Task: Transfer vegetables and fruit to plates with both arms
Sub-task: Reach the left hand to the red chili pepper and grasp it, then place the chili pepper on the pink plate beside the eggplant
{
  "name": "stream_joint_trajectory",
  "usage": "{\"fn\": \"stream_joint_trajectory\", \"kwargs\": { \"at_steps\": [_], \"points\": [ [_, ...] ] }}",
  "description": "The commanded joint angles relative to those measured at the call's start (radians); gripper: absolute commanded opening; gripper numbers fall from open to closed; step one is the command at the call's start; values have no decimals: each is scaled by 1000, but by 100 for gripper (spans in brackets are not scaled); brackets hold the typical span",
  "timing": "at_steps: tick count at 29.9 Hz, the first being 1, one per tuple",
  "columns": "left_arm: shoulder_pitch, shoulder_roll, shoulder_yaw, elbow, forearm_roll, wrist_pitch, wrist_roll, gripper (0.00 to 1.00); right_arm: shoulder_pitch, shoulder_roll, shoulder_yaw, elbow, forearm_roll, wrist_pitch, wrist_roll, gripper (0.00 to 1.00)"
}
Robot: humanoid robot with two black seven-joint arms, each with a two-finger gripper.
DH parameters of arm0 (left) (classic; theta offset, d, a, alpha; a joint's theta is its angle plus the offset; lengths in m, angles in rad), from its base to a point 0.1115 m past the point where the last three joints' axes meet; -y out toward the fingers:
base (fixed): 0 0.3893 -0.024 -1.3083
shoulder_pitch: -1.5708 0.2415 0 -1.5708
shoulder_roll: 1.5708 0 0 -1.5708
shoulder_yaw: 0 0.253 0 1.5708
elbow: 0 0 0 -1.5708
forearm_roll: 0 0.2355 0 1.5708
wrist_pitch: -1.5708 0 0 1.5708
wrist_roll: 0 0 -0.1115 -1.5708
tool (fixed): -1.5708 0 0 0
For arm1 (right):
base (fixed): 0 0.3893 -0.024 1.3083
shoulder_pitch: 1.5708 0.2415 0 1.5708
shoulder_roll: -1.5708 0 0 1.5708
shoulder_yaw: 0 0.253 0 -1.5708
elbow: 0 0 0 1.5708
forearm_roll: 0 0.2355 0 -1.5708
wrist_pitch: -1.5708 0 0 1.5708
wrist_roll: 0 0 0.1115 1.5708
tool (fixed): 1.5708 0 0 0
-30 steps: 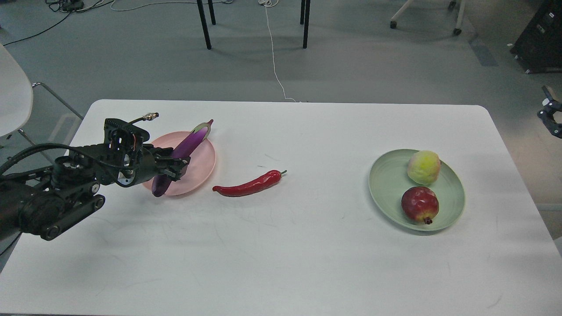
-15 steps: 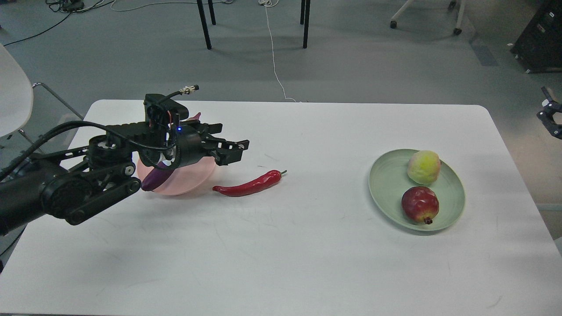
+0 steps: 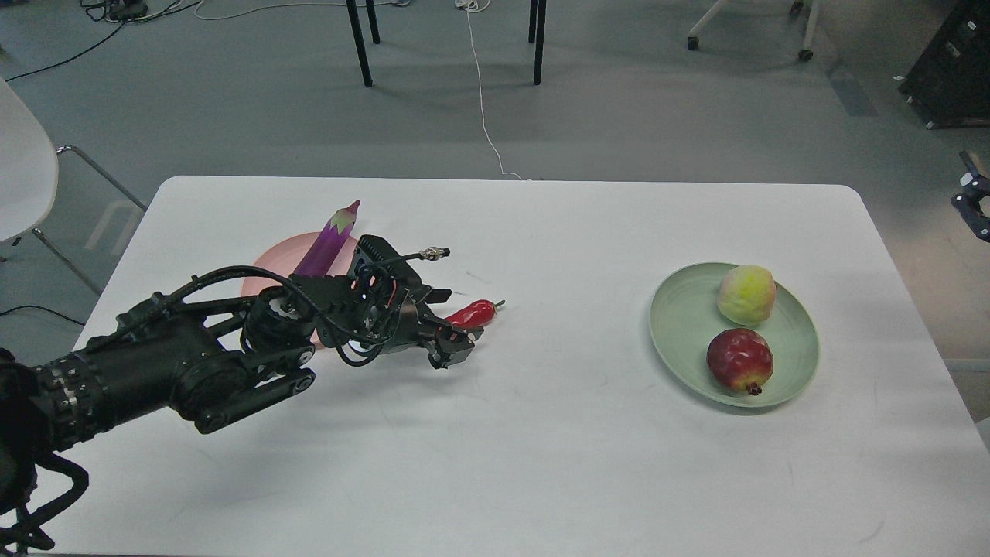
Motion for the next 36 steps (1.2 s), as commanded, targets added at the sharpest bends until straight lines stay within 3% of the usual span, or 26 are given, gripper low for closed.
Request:
{"fn": "stream_joint_trajectory", "kwargs": {
  "at_steps": [1, 6, 11, 16, 21, 25, 30, 34, 36],
  "points": [
    [7, -3, 3, 17, 6, -1, -3, 61, 1, 0, 0, 0, 0, 0, 0, 98],
    [5, -4, 42, 17, 30, -1, -2, 30, 1, 0, 0, 0, 0, 0, 0, 98],
    [1, -1, 36, 5, 26, 1, -2, 17, 1, 0, -1, 0, 0, 0, 0, 98],
    [-13, 45, -16, -38, 4, 4, -7, 14, 3, 0, 0, 0, 0, 0, 0, 98],
    [-13, 189, -99, -127, -92, -4, -5, 15, 3, -1, -1, -1, 0, 0, 0, 98],
    [-1, 286, -89, -121, -99, -4, -5, 15, 3, -1, 0, -1, 2, 0, 0, 98],
    [34, 316, -75, -104, -103, -4, 1, 18, 3, 0, 0, 2, 0, 0, 0, 98],
    [47, 300, -75, -89, -102, -2, 6, 22, 4, -1, 0, 9, 0, 0, 0, 98],
    [47, 292, -75, -57, -102, -1, 6, 34, 6, -3, 0, 9, 0, 0, 0, 98]
  ]
}}
